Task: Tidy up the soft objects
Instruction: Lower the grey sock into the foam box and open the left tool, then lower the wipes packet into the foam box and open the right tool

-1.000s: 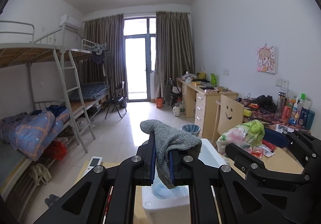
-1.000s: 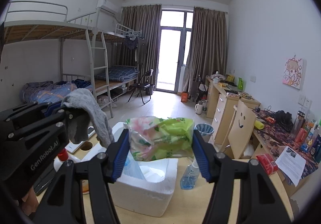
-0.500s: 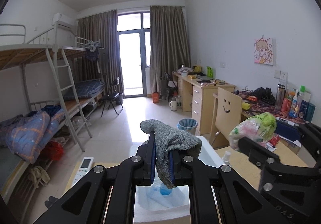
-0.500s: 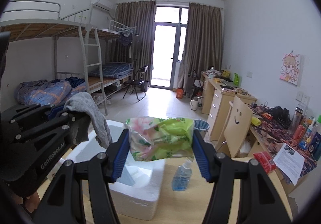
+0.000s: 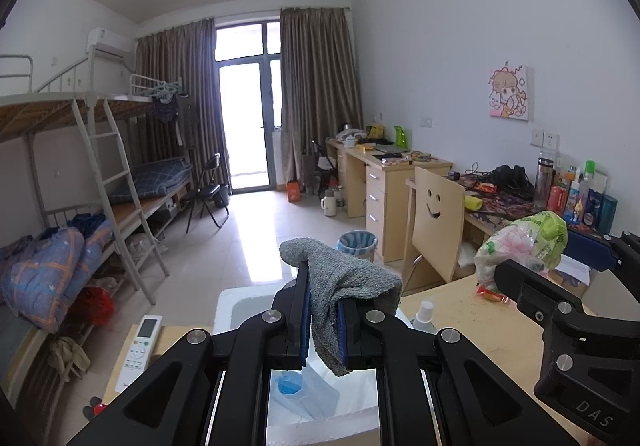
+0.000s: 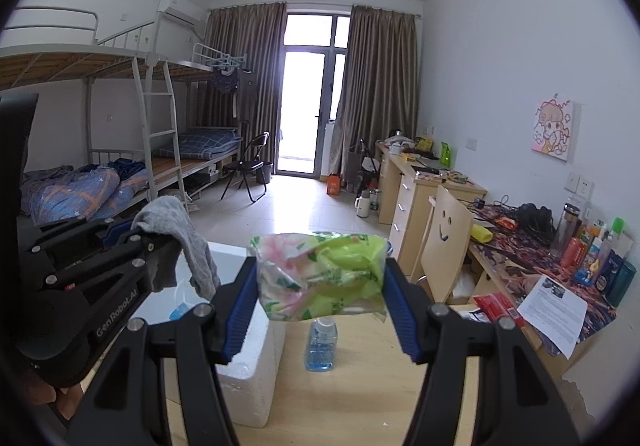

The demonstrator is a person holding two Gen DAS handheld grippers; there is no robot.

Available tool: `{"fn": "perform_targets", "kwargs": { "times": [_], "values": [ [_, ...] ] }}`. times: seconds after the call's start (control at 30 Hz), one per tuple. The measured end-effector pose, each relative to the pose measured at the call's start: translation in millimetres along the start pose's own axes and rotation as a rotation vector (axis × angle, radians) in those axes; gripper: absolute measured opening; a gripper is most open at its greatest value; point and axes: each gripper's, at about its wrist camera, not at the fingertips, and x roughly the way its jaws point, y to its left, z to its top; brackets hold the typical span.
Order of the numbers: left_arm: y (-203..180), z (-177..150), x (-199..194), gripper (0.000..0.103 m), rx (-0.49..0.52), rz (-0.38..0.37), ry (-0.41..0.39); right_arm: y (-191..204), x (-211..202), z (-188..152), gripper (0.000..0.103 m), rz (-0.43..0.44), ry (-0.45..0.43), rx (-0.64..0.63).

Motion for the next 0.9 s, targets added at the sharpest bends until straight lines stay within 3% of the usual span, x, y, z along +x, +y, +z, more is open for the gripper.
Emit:
{"fn": "perform_targets", "kwargs": {
  "times": [0.13, 0.2, 0.37, 0.53, 0.9],
  "values": [
    [1.6, -0.3, 5.6, 0.012, -0.005, 0.01, 0.012, -2.7, 1.4, -1.2, 0.065, -0.01, 0.003, 0.0],
    [1.4, -1.0, 10.1, 0.02, -0.004, 0.014, 0.032, -3.2, 2.0, -1.3, 0.065, -0.014, 0.002, 0.007],
    [0.2, -1.9, 10.8, 0.082, -0.007, 0.036, 0.019, -0.9, 2.8, -0.9, 0.065, -0.018, 0.002, 0.01],
    [-1.1, -1.7, 6.1, 0.099, 0.009, 0.086, -0.011, -2.8, 3.2, -2.9, 0.065, -0.027, 0.002, 0.013],
    [12.0, -1.8, -6.8, 0.101, -0.021, 0.125, -0.04, 0.5, 3.9, -5.2, 0.065, -0.016, 0.002, 0.0]
  ]
}}
